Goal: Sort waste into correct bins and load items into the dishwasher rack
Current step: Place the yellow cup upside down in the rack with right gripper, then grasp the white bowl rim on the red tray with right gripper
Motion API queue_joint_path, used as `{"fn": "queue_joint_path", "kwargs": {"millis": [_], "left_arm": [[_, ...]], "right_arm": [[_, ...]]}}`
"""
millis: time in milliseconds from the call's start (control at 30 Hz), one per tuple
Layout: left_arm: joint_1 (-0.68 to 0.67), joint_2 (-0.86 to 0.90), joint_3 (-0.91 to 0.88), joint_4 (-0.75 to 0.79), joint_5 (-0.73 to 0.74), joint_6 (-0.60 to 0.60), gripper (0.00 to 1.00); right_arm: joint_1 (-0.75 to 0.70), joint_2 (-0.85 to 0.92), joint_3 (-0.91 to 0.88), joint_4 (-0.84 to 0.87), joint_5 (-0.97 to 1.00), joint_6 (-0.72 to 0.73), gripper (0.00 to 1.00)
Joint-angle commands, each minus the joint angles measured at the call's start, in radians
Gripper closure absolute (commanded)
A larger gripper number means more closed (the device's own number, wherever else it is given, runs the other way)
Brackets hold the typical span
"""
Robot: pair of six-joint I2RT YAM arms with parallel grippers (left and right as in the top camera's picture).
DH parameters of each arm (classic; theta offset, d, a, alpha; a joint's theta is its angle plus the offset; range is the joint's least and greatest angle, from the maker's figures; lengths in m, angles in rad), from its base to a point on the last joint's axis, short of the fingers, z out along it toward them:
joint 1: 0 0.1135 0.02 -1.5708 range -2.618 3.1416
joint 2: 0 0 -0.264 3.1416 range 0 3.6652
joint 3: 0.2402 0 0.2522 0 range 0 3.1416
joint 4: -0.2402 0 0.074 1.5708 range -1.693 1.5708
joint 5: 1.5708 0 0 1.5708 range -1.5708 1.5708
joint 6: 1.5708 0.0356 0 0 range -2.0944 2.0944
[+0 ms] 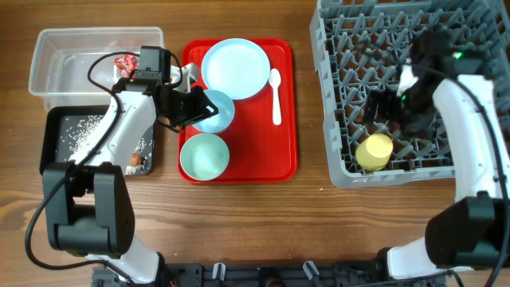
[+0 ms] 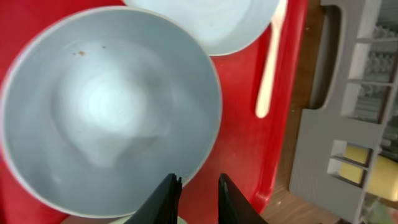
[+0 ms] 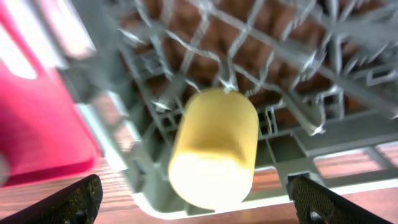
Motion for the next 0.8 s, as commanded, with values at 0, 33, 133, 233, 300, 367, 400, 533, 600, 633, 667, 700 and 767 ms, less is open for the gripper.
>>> {"fn": "queue_joint_path", "kwargs": {"millis": [0,33,133,233,300,367,400,533,600,633,667,700,767], "left_arm": [[0.005,-0.047,0.036,-0.026,-0.082,0.007,0.75],[0.005,-0.055,0.043,-0.032,-0.087,0.008,0.75],[0.004,-0.101,0.066,-0.056,-0.103,0.036,0.73],[0.003,-0.155,0.079,-0.097,-0.176,0.036,0.71],[0.003,-0.197,0.079,-0.126,-0.237,0.036,0.67],[0.005,-0.237,0.079,-0.155,-0.293,0.035,0.63],[0.006,-0.256,0.079,-0.167,-0.315,0.034,0.62],[0.006,-0.323,0.079,-0.209,-0.388,0.021,0.62],[0.006,-0.352,0.079,-0.234,-0.493,-0.074,0.65],[0.006,-0.365,0.079,-0.247,-0.552,-0.115,0.65],[0.006,-0.378,0.079,-0.261,-0.605,-0.142,0.65],[0.006,-0.391,0.079,-0.272,-0.644,-0.159,0.64],[0.006,-0.412,0.079,-0.288,-0.690,-0.163,0.62]], "right_arm": [[0.007,-0.053,0.171,-0.010,-0.117,-0.079,0.04],[0.014,-0.058,0.190,-0.008,-0.137,-0.085,0.05],[0.068,-0.074,0.227,0.028,-0.200,-0.084,0.08],[0.151,-0.069,0.225,0.090,-0.221,-0.022,0.09],[0.212,-0.059,0.220,0.147,-0.220,0.014,0.10],[0.284,-0.043,0.213,0.220,-0.220,0.051,0.14],[0.321,-0.030,0.212,0.255,-0.218,0.070,0.16],[0.459,0.056,0.212,0.389,-0.150,0.197,0.23],[0.517,0.113,0.212,0.449,-0.105,0.252,0.23],[0.542,0.145,0.212,0.483,-0.088,0.274,0.23],[0.564,0.176,0.212,0.515,-0.081,0.291,0.23],[0.583,0.208,0.212,0.544,-0.079,0.306,0.23],[0.608,0.265,0.212,0.590,-0.079,0.330,0.24]]}}
